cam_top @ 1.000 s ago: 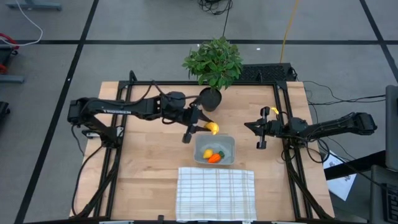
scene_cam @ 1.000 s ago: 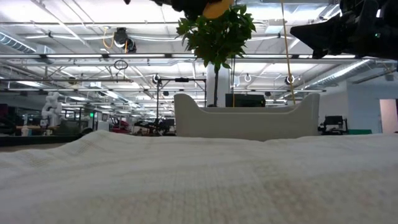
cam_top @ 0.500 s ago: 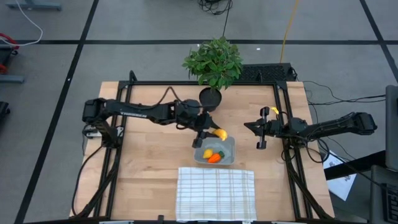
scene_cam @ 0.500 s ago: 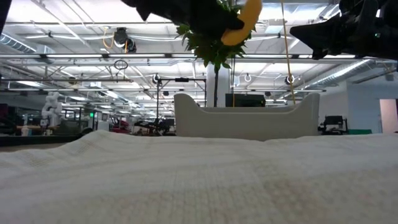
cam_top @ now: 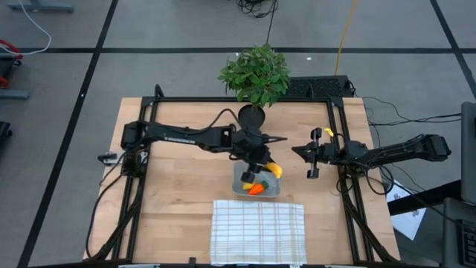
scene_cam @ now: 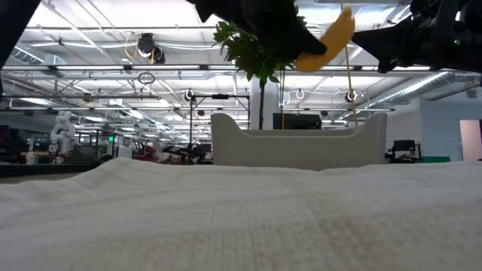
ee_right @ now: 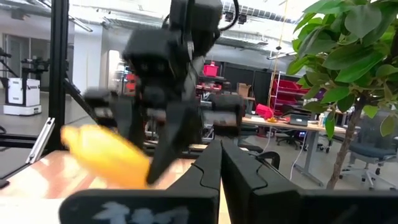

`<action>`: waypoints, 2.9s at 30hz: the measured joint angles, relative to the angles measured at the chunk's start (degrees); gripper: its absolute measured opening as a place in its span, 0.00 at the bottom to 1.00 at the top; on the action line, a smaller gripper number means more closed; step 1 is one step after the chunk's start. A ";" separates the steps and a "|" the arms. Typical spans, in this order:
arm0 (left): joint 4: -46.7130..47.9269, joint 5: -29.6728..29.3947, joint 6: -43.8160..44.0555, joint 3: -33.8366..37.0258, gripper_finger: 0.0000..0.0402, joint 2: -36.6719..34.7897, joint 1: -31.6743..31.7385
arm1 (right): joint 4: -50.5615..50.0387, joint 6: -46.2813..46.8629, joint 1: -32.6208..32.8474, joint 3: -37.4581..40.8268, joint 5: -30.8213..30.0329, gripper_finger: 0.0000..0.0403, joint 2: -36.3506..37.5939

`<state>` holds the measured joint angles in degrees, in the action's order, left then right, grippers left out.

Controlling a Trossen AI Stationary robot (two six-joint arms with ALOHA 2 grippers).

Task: Pick and placing Produce into tupperware
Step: Put the yellow banana into the gray bin

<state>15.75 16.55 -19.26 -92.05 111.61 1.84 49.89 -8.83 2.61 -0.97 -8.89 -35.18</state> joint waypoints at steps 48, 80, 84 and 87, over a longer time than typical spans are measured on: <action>10.30 -9.26 -5.44 -0.18 0.32 10.69 -1.24 | -1.57 1.78 0.00 -0.01 -0.02 0.00 -0.33; 14.36 -15.19 5.50 -0.18 0.32 10.80 -3.46 | -2.58 3.45 0.00 -0.01 -0.02 0.00 -0.33; 14.48 -15.19 6.38 -0.18 0.32 10.80 -3.44 | -2.60 3.48 0.00 -0.02 -0.02 0.00 -0.33; 14.56 -15.19 6.97 -0.18 0.32 10.78 -3.39 | -2.60 3.70 0.00 0.00 -0.02 0.00 -0.33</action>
<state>30.31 1.37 -12.29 -92.23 122.39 -1.55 47.29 -5.13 2.61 -0.98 -8.91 -35.51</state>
